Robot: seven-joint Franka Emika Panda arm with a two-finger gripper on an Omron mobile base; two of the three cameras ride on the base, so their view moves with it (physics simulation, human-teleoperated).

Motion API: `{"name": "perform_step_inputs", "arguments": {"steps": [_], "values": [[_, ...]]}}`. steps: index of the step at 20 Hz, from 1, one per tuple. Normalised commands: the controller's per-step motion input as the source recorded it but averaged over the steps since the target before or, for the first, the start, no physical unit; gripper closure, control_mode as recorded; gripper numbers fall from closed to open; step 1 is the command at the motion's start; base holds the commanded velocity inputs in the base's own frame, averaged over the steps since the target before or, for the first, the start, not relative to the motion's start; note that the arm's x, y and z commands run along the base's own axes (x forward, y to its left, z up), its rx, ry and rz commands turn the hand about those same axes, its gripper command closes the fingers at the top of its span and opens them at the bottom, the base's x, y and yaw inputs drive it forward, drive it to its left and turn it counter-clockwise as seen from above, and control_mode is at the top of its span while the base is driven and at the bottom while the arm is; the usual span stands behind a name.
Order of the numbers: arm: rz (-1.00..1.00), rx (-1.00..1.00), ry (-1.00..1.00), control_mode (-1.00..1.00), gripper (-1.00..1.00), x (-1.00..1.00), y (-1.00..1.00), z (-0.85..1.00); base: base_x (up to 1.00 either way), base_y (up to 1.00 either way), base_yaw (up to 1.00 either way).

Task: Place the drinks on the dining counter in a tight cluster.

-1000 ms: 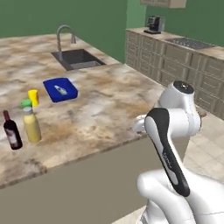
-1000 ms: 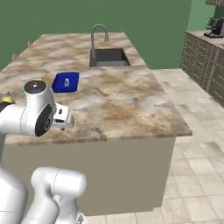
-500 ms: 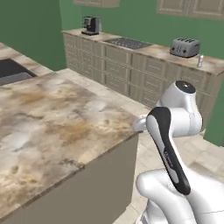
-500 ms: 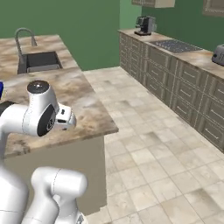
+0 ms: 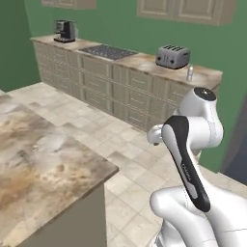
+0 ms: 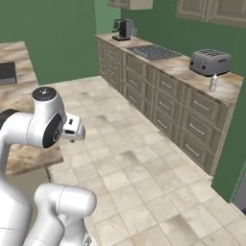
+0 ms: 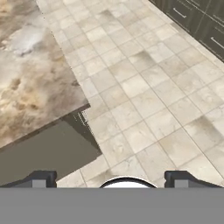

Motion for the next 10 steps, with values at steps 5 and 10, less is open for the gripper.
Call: {"name": "perform_step_inputs", "arguments": {"steps": [5, 10], "values": [[0.0, 0.0, 0.0, 1.0, -1.0, 0.0, 0.0, 0.0, 1.0, -0.99, -0.21], [0.0, 0.0, 0.0, 1.0, -1.0, 0.0, 0.0, 0.0, 1.0, -0.86, -0.23]]}}
